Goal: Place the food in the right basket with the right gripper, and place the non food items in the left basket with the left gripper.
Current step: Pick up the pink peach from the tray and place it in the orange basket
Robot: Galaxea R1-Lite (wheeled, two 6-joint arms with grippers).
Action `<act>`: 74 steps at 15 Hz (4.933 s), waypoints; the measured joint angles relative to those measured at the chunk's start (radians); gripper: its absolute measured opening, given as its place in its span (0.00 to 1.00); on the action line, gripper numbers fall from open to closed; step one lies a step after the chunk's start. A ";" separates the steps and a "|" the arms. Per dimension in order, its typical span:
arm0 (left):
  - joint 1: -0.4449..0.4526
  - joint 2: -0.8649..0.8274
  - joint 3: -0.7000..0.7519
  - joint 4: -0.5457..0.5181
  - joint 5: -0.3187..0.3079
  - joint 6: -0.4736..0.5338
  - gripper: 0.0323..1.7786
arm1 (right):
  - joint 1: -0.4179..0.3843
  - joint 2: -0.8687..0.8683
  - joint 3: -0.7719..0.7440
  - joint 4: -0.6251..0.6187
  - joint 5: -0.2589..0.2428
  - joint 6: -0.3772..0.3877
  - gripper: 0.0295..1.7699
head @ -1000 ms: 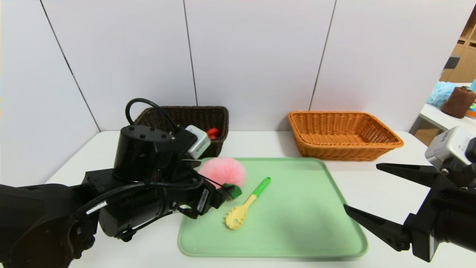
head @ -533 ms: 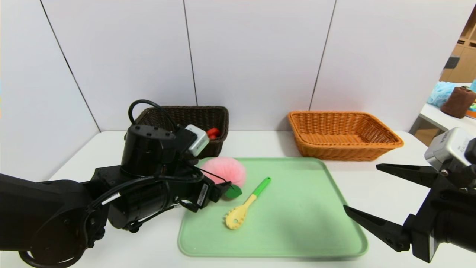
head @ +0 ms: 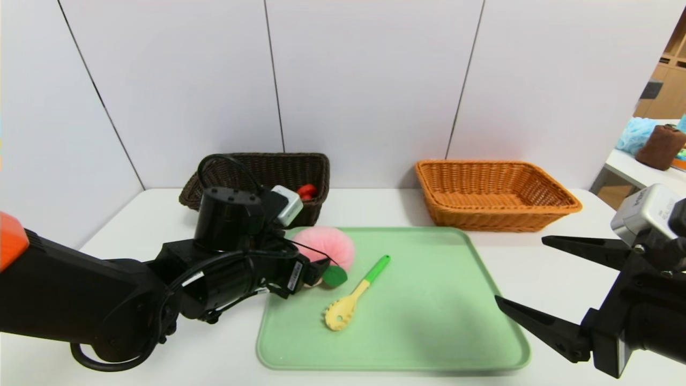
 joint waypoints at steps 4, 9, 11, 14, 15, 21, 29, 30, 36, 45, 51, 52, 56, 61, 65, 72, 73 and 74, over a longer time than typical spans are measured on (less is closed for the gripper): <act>0.004 0.037 0.000 -0.010 -0.001 -0.007 0.95 | 0.003 0.001 -0.001 0.000 -0.001 0.000 0.96; 0.005 0.070 0.003 -0.079 -0.003 -0.003 0.77 | 0.008 0.008 0.000 0.000 0.000 0.000 0.96; 0.004 0.064 0.005 -0.079 -0.005 0.001 0.61 | 0.010 0.012 0.004 0.000 0.000 0.000 0.96; -0.008 0.043 0.009 -0.077 -0.004 0.003 0.46 | 0.014 0.020 0.005 0.000 0.000 0.000 0.96; -0.014 0.035 0.013 -0.077 -0.004 0.003 0.42 | 0.015 0.022 0.005 0.000 0.000 0.000 0.96; -0.106 -0.029 0.031 -0.073 0.006 -0.001 0.29 | 0.016 0.025 0.005 0.000 -0.001 0.000 0.96; -0.293 -0.064 -0.055 -0.039 0.089 0.003 0.29 | 0.016 0.016 0.011 0.000 -0.008 -0.003 0.96; -0.310 -0.064 -0.073 -0.018 0.089 0.003 0.29 | 0.016 0.013 0.012 0.000 -0.008 -0.003 0.96; -0.378 -0.037 -0.204 0.091 0.089 0.010 0.29 | 0.014 0.008 0.014 0.000 -0.009 -0.002 0.96; -0.417 0.049 -0.278 0.095 0.083 0.005 0.29 | -0.034 -0.019 0.027 0.004 -0.009 -0.002 0.96; -0.422 0.123 -0.307 0.071 0.085 0.003 0.29 | -0.043 -0.030 0.026 0.003 -0.009 -0.010 0.96; -0.422 0.133 -0.310 0.070 0.085 0.003 0.29 | -0.046 -0.033 0.026 0.003 -0.009 -0.009 0.96; -0.423 0.154 -0.312 0.069 0.088 0.007 0.46 | -0.047 -0.037 0.027 0.003 -0.008 -0.011 0.96; -0.424 0.166 -0.312 0.062 0.091 0.005 0.70 | -0.047 -0.035 0.026 0.002 -0.008 -0.018 0.96; -0.424 0.168 -0.313 0.062 0.092 0.006 0.80 | -0.047 -0.034 0.026 0.002 -0.008 -0.020 0.96; -0.426 0.103 -0.306 0.063 0.106 0.013 0.89 | -0.049 -0.032 0.023 0.000 -0.007 -0.020 0.96; -0.425 0.071 -0.304 0.079 0.116 0.015 0.90 | -0.049 -0.031 0.023 0.001 -0.007 -0.020 0.96; -0.422 0.036 -0.299 0.101 0.126 0.017 0.91 | -0.049 -0.029 0.020 0.000 -0.007 -0.018 0.96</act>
